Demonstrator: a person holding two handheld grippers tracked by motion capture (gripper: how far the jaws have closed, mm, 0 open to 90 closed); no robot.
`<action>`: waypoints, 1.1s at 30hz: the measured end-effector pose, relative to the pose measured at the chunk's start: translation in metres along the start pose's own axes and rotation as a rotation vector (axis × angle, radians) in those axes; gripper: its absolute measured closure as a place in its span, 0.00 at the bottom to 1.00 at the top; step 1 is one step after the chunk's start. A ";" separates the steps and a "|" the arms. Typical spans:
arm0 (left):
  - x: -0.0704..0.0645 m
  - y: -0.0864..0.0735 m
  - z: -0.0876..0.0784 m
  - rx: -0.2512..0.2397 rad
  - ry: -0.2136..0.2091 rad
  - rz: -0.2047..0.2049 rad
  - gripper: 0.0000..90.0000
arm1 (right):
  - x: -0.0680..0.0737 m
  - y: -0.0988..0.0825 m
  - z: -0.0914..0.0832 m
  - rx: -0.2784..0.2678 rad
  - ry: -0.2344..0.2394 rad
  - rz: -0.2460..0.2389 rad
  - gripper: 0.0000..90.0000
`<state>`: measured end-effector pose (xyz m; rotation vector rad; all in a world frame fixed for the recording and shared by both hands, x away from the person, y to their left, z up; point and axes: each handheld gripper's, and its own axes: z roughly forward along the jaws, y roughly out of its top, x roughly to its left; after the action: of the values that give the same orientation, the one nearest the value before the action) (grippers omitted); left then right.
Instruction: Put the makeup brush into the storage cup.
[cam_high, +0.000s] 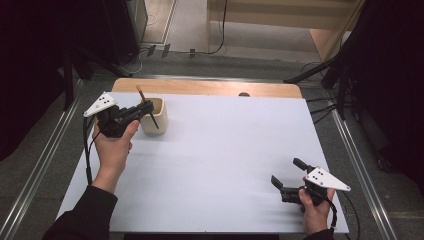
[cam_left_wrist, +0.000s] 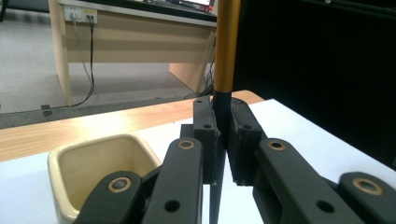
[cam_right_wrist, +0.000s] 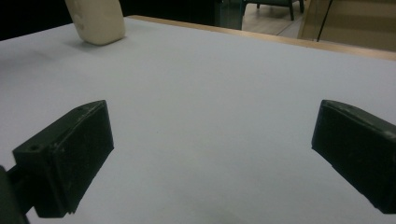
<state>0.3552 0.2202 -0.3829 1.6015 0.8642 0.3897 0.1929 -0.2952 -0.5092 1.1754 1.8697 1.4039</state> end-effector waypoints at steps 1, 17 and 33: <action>0.002 0.002 0.000 -0.006 0.005 -0.001 0.93 | 0.000 0.000 0.000 0.001 0.000 -0.001 0.00; 0.019 0.012 0.007 -0.048 0.068 -0.013 0.93 | 0.001 -0.001 0.002 0.003 0.006 -0.009 0.00; 0.030 0.010 0.016 -0.068 0.140 -0.003 0.93 | 0.001 -0.002 0.002 -0.001 0.012 -0.007 0.00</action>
<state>0.3891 0.2301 -0.3834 1.5234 0.9489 0.5285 0.1938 -0.2934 -0.5115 1.1615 1.8793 1.4116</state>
